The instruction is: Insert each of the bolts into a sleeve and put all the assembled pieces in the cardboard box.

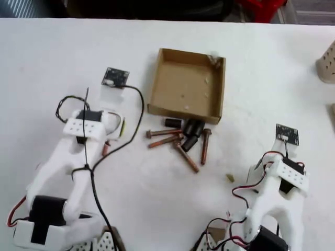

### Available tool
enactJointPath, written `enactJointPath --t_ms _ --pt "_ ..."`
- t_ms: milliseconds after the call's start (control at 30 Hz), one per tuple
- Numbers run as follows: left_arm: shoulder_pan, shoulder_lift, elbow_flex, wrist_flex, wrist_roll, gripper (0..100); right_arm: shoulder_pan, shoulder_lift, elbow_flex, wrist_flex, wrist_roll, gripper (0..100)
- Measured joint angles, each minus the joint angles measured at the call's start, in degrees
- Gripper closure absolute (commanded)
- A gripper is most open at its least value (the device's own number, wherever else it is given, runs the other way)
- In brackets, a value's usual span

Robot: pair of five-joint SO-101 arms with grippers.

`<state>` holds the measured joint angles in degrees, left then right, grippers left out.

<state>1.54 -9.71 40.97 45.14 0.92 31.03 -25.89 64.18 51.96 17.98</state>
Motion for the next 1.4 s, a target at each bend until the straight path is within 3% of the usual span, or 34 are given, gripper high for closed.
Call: enactJointPath --t_ms 67,267,433,833,1133,1267,1400 --pt "0.0 0.0 0.0 0.0 0.0 93 0.0 0.0 0.0 -0.18 -0.62 98.8" --pt "0.0 0.0 0.26 -0.35 0.0 93 -0.09 0.09 0.0 -0.97 -0.7 98.1" --pt "0.0 0.0 3.16 -5.27 0.0 93 -2.55 0.09 -2.02 1.49 -0.79 98.1" --pt "-1.41 0.0 4.04 -7.82 0.0 93 -22.77 0.18 -23.47 25.58 -0.79 98.1" --pt "-1.76 0.0 4.04 -7.82 0.0 93 -43.25 0.18 -24.44 26.02 -0.79 98.1" --pt "-1.76 0.0 4.04 -8.79 0.0 93 -52.57 0.18 -24.44 21.8 -0.79 98.1" --pt "-2.11 0.0 4.04 -9.85 0.0 93 -56.62 0.18 -24.44 15.65 -2.37 98.1"
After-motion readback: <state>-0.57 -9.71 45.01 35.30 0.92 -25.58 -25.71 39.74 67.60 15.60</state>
